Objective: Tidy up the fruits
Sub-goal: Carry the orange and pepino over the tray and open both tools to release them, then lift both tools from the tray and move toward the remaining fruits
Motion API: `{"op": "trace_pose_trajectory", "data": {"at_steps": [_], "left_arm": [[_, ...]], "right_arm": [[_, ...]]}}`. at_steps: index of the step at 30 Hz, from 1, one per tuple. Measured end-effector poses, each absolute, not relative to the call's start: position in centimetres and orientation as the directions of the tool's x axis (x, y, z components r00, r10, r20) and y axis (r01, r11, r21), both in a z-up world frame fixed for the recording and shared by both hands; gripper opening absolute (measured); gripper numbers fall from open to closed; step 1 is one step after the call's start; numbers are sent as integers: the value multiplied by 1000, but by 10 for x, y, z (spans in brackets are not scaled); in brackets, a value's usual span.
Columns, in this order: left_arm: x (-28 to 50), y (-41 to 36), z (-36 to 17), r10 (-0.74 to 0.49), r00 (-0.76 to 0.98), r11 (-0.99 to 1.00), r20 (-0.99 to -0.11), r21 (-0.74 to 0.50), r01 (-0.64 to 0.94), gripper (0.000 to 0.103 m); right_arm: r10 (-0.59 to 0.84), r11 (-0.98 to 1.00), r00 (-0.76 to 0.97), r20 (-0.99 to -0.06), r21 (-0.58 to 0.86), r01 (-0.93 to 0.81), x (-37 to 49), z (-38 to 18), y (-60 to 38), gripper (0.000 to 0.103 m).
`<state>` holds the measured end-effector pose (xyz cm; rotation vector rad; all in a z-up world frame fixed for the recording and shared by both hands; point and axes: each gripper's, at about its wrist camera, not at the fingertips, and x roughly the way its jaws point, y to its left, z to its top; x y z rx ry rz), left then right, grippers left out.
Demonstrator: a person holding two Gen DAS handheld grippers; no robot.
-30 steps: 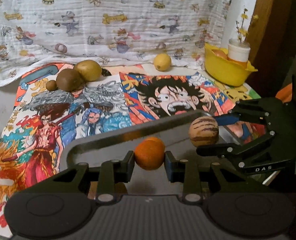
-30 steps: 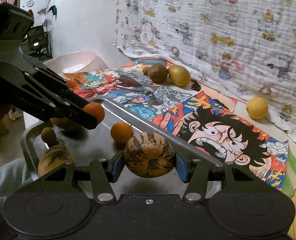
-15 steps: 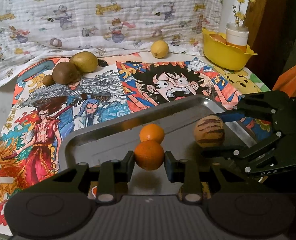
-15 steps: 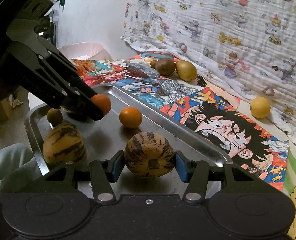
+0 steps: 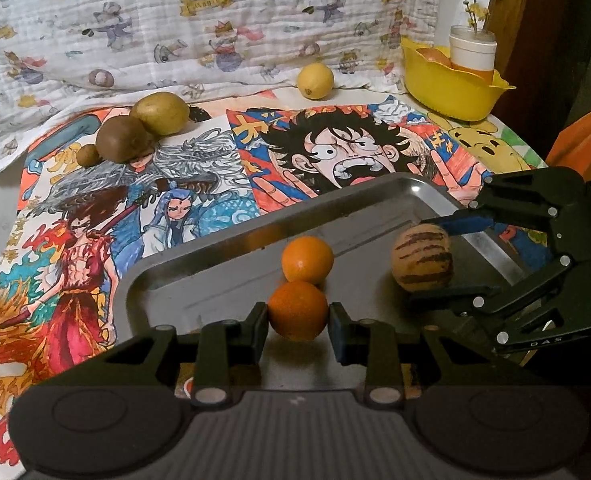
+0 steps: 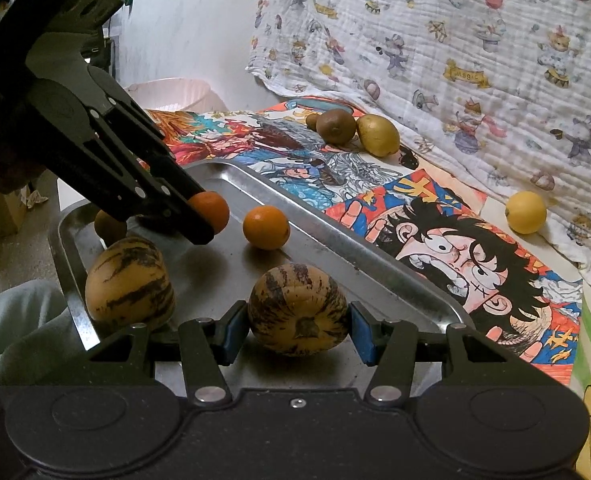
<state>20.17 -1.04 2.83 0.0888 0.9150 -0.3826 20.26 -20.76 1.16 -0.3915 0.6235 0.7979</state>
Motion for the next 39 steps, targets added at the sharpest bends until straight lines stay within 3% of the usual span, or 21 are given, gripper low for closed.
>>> {"op": "trace_pose_trajectory", "data": {"at_steps": [12,21,27,34,39], "left_arm": [[205,-6,30,-290,551,935,-783,-109,337,37],[199,-4,37,-298,573,938,-763,-122,324,55],[188,9,54,-320,628,940,-709,-158,301,78],[164,21,64,-284,701,956,-654,-136,261,100],[144,29,66,-268,734,963,-624,-139,233,102]], "right_arm": [[546,646,530,-649,-77,-759,204,11,-208,56],[549,656,526,-650,-55,-753,204,11,-213,57],[550,668,538,-639,-49,-743,198,16,-218,60],[563,696,559,-609,-17,-718,189,27,-226,79],[576,709,568,-589,13,-705,178,37,-231,95]]}}
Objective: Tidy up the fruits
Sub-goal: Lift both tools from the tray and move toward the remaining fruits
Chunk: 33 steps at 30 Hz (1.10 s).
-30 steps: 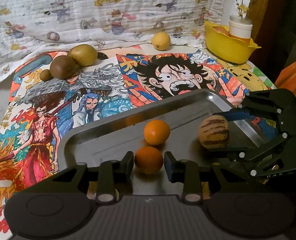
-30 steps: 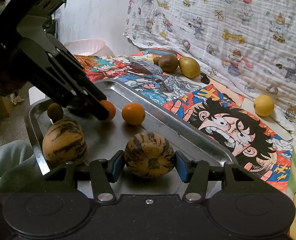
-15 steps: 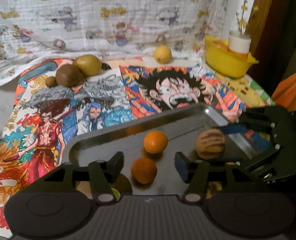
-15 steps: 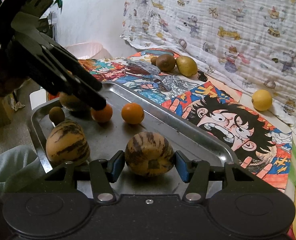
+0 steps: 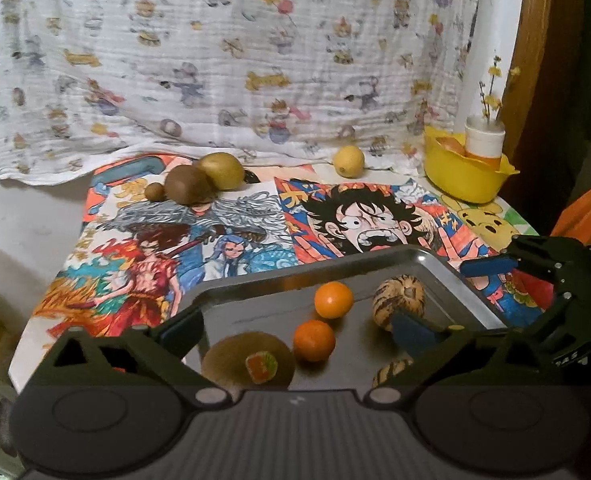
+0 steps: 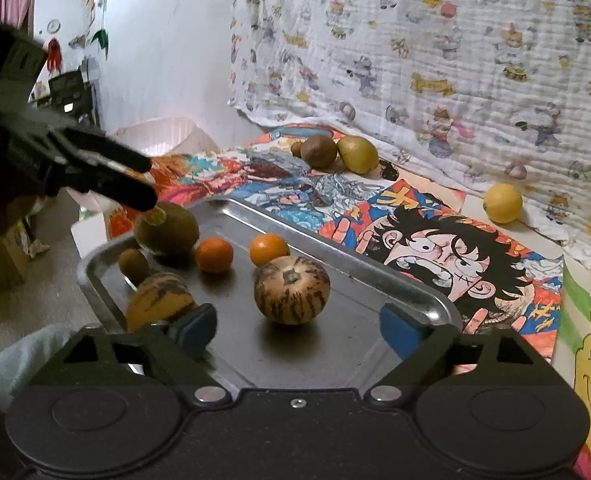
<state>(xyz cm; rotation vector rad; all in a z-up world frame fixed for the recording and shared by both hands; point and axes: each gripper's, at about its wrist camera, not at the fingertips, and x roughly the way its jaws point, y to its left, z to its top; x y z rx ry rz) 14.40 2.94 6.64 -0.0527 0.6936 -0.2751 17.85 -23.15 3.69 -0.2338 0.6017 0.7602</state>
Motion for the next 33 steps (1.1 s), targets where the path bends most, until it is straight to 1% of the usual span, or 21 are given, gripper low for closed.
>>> {"op": "trace_pose_trajectory", "data": {"at_steps": [1,2,5,9,15,26,29,33], "left_arm": [[139,31,66,-271,738,962,-618,-145,231,102],[133,34,65,-283,742,959,-608,-160,236,102],[119,41,62,-309,749,951,-587,-196,239,102],[101,48,58,-313,753,949,-579,-218,227,102],[80,49,47,-276,745,961,-607,-188,203,102],[62,44,30,-207,712,978,-671,-127,165,102],[64,45,28,-222,688,975,-690,-155,160,102],[65,50,29,-218,673,976,-707,-168,139,102]], "right_arm": [[583,712,568,-581,29,-701,176,39,-233,99],[591,714,566,-575,46,-699,174,41,-235,101],[618,707,547,-565,94,-701,166,44,-237,102],[620,706,542,-567,102,-701,155,44,-235,102],[589,725,556,-586,80,-684,137,39,-238,102],[460,813,611,-645,28,-582,130,34,-268,102],[423,824,625,-656,-7,-566,128,31,-272,102],[414,833,647,-640,-20,-553,124,34,-281,102]]}}
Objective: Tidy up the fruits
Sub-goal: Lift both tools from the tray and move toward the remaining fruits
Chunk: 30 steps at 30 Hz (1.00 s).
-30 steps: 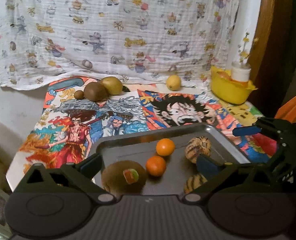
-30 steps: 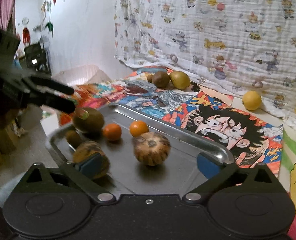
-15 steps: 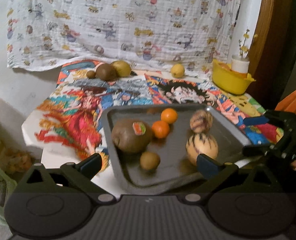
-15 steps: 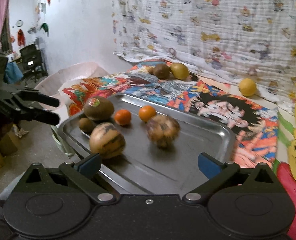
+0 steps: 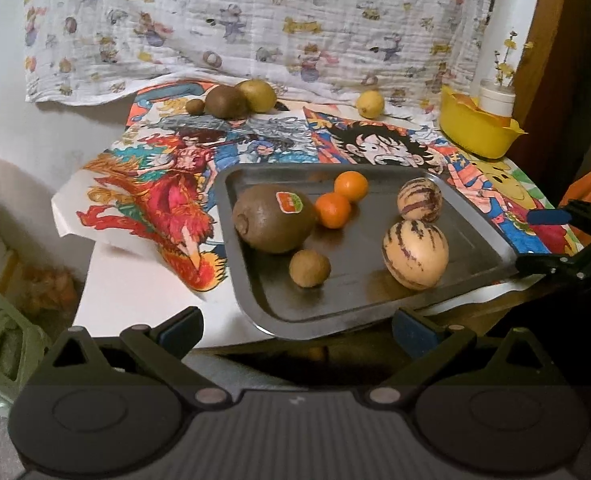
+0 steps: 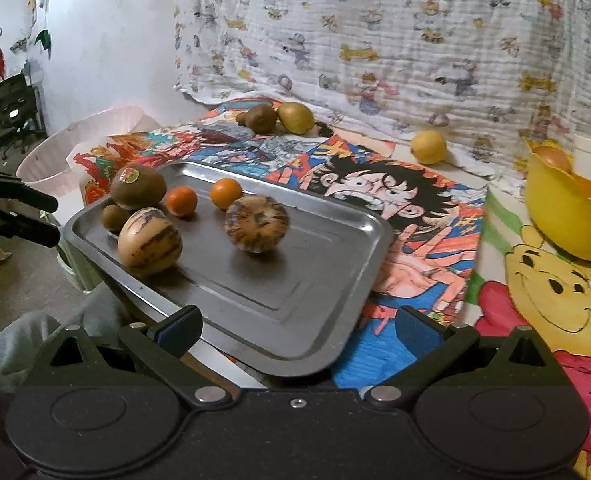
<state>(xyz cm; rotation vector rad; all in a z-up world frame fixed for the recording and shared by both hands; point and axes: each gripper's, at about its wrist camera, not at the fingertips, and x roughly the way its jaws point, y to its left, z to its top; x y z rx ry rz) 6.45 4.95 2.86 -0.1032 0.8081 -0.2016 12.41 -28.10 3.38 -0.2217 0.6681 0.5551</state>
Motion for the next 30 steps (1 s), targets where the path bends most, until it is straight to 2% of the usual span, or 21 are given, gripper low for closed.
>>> {"op": "trace_pose_trajectory", "data": {"at_steps": [18,30], "left_arm": [[111,25,68,-198,705,980,-682,-125,154,102],[163,9,81,-173,705,984,-688,-97,146,102]], "right_arm": [[431,848,708,-560,-17,-530,157,55,-291,102],[456,831,686,-566,-5,-557,204,58,-283,102]]}}
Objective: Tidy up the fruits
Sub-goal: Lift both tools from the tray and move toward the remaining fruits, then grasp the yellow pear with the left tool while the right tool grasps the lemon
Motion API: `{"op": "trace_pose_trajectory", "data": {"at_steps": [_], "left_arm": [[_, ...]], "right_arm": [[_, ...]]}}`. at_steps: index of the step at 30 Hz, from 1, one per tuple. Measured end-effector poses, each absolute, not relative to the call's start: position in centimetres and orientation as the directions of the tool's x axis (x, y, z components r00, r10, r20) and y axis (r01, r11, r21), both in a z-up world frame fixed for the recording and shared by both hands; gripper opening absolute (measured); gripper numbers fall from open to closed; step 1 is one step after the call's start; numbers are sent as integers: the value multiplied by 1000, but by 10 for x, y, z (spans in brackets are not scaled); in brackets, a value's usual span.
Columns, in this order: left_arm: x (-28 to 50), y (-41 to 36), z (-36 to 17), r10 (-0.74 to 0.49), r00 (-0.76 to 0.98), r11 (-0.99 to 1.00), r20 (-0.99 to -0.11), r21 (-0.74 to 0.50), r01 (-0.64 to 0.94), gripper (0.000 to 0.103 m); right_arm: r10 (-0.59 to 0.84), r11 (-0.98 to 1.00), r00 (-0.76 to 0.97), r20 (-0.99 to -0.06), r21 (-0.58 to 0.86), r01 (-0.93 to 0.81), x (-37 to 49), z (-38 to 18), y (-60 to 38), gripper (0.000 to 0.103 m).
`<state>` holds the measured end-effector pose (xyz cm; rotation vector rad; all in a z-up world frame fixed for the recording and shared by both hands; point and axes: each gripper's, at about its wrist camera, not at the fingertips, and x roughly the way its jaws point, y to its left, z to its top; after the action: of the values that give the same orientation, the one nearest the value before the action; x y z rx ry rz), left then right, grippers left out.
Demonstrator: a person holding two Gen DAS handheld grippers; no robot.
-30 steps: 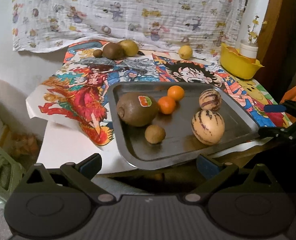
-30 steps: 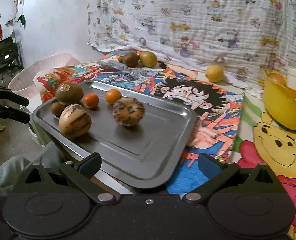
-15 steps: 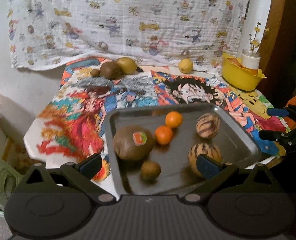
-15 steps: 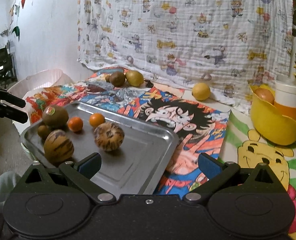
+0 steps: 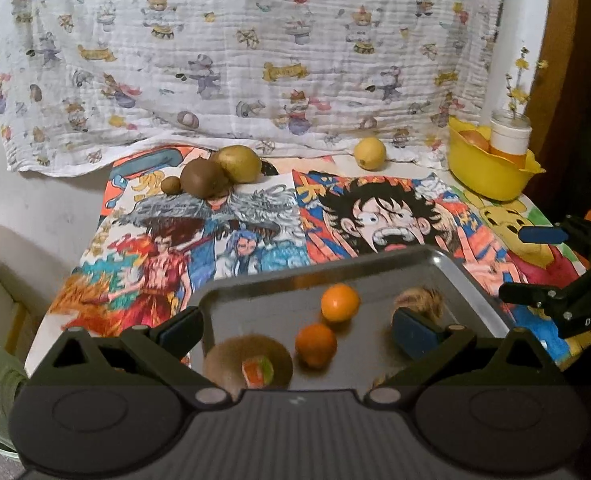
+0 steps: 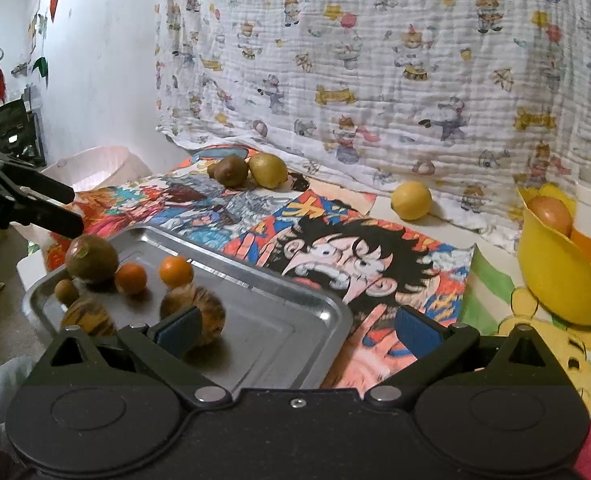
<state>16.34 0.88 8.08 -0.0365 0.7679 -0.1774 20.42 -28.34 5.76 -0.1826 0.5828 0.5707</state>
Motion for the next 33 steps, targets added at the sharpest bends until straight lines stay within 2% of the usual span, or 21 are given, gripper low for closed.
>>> {"op": "trace_pose_trajectory", "data": {"at_steps": [8,15,25,30,33], "left_arm": [[220,22,81,-176,698,984,-694,-146,103,102],[260,34,83,-169,707,984,-687,-153,86,102],[297,59,81,-166,681,986,-714,-144,89,102],[312,67,82,-177,678,984,-713,-131,120,102],[324,68,80,-181,677,983,-714,-110,147,102]], "right_arm": [[451,839,678,-581,16,-544,257,69,-264,102],[492,829,640,-590,94,-551,305,79,-244,102],[494,763,608,-622,-26,-646,328,98,-221,102],[467,729,645,-605,-150,-668,330,103,-206,102],[483,710,626,-613,-145,-689,333,104,-200,102]]}}
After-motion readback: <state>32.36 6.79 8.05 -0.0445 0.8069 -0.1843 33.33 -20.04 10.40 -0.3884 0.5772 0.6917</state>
